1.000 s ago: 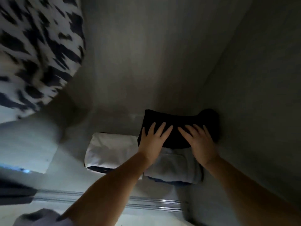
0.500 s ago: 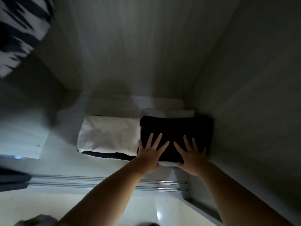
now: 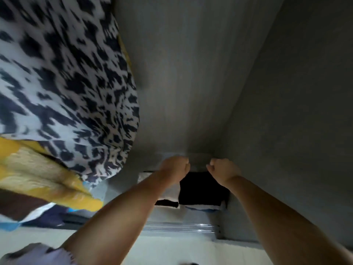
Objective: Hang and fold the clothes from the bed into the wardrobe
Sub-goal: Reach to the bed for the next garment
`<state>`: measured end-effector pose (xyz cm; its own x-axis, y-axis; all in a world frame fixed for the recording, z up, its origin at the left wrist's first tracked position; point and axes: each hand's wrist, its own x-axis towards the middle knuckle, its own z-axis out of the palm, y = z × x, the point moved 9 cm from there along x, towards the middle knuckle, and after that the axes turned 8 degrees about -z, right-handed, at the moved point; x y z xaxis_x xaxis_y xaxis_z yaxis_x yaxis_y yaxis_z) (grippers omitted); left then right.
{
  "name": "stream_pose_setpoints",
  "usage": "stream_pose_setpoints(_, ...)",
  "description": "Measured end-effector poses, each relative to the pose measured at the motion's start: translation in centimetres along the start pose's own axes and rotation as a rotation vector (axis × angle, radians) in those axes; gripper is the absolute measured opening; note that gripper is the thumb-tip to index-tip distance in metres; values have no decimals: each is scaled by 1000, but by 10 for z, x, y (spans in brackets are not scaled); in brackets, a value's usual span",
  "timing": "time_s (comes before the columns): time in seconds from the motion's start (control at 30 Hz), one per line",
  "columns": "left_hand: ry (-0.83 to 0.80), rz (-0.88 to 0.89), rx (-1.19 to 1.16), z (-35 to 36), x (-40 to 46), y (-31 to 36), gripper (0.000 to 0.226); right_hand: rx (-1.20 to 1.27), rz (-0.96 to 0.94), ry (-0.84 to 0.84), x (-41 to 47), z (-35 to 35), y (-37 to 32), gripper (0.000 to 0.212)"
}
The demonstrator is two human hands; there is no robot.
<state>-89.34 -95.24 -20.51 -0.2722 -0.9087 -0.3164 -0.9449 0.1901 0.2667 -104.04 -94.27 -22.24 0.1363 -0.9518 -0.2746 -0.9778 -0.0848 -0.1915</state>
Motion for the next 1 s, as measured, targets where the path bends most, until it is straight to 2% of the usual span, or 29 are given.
stream_pose_setpoints(0.1, 93, 29, 20, -61, -30, 11, 33, 20, 15, 57, -28, -45, -18, 38)
stream_pose_setpoints(0.23, 34, 70, 57, -86, -62, 33, 36, 62, 1, 73, -72, -74, -35, 42)
stream_pose_setpoints(0.47, -20, 178, 131, -55, -135, 103, 30, 68, 56, 46, -185, -67, -17, 43)
stream_pose_setpoints(0.63, -72, 258, 129, -17, -202, 169, 28, -59, 75, -39, -285, -45, 21, 43)
stream_pose_setpoints(0.8, -175, 472, 265, 61, -283, 286, 27, -250, 78, -127, -424, -35, 84, 34)
stream_pose_setpoints(1.0, -181, 708, 213, 118, -374, 474, 31, -205, 407, -154, -614, -39, 229, 41)
